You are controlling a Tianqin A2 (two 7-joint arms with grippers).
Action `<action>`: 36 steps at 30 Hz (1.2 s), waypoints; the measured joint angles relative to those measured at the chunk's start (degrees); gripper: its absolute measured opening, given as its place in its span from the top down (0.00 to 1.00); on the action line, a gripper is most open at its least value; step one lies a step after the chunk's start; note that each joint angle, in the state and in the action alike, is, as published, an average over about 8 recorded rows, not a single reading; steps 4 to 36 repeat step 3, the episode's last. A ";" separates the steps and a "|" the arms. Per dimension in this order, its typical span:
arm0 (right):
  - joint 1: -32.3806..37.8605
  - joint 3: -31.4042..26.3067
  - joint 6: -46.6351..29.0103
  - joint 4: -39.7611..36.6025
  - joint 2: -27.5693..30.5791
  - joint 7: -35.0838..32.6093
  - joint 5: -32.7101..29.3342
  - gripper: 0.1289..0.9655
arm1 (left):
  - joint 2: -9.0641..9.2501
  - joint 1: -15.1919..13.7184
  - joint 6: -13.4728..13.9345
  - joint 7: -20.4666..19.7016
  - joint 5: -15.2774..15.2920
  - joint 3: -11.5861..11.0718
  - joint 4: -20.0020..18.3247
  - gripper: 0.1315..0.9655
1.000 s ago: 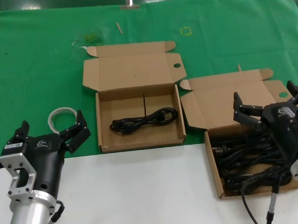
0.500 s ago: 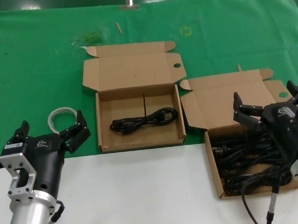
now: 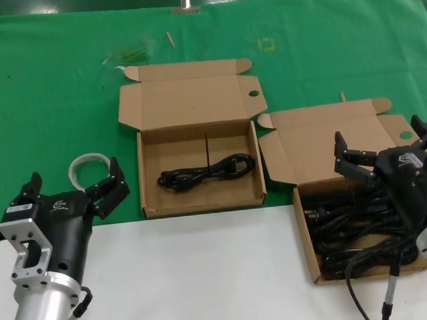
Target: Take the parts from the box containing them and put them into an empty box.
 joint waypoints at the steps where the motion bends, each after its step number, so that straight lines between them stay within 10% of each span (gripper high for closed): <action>1: 0.00 0.00 0.00 0.00 0.00 0.00 0.00 0.00 | 0.00 0.00 0.00 0.00 0.00 0.00 0.00 0.00; 36: 0.00 0.00 0.00 0.00 0.00 0.00 0.00 0.00 | 0.00 0.00 0.00 0.00 0.00 0.00 0.00 0.00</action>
